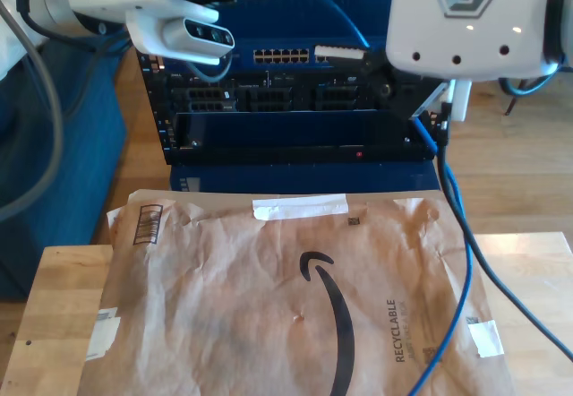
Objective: Grab the cable and plug it in
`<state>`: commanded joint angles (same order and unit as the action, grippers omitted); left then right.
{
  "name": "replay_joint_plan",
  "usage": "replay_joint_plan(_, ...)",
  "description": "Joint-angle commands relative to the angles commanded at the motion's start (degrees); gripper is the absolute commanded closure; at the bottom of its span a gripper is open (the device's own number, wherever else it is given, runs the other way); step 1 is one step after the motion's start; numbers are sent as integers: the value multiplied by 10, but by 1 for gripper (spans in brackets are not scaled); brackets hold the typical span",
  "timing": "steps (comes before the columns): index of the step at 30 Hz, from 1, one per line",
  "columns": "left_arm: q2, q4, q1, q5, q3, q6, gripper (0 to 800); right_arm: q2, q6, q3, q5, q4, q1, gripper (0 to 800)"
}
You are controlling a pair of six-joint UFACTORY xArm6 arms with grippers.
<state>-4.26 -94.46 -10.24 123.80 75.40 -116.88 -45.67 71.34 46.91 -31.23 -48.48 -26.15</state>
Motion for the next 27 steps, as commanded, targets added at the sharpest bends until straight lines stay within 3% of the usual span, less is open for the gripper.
replay_joint_plan(5,0,-4,0,2,-1,0,751,7,0,6,9,-1,-4,240)
replay_joint_plan(27,3,-30,6,25,4,3,751,33,0,26,41,0,-40,318)
